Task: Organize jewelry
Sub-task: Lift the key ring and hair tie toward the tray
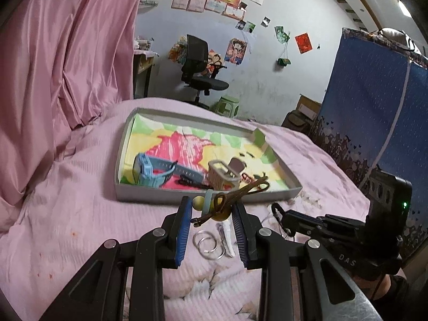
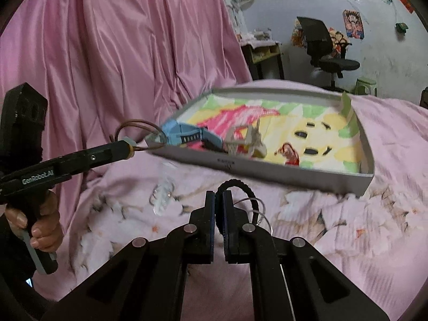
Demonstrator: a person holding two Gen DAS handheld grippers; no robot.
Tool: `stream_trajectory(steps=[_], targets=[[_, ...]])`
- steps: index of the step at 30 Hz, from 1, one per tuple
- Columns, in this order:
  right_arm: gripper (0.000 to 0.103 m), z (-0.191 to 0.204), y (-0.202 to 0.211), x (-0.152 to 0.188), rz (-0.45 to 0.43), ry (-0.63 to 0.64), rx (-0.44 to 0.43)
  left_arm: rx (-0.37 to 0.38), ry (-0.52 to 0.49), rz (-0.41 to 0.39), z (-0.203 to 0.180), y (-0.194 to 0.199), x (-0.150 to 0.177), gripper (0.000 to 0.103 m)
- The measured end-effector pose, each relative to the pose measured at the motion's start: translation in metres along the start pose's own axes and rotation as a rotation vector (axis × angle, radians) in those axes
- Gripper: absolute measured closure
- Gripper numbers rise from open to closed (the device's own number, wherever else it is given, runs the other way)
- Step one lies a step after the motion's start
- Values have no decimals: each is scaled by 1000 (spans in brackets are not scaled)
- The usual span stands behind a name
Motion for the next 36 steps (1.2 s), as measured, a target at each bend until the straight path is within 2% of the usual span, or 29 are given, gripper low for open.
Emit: stream_trajectory(steps=[11,16,21,25,29,32,36], targets=[[98,-17,8,-23,-74,-63,-27,-10,-3,-33,-3,-19,-22,74],[98,-31,8,-37,-82,-114,-74,-9,16,-39,-1,-30,-28,74],[98,-41,-8,-27,-28,-192,-127,-8,22,-25,0,-34,-22,74],[98,-51,-27,-12,62,-241,-121,-1,35,-5,-1,-37,-13,74],[98,-65,-33,-3,104,-312,-123,5,32,10,-3,-40,-6,74],[98,-77,-35,2,136,-350,-103,9,32,19,-4,-42,-3,74],[98,-92,-35,6,141,-358,-25,13,34,25,-5,-42,0,74]])
Point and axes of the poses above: each gripper's, at about its wrist camera, not at the fingertips, and y roughly against the way its jaws point, z to its left, x to its underside, the point moved 7 cm from there along -y, roughly the way its jaws point, and after that the axes turned 8 degrees about x, right-handed, at the moved point
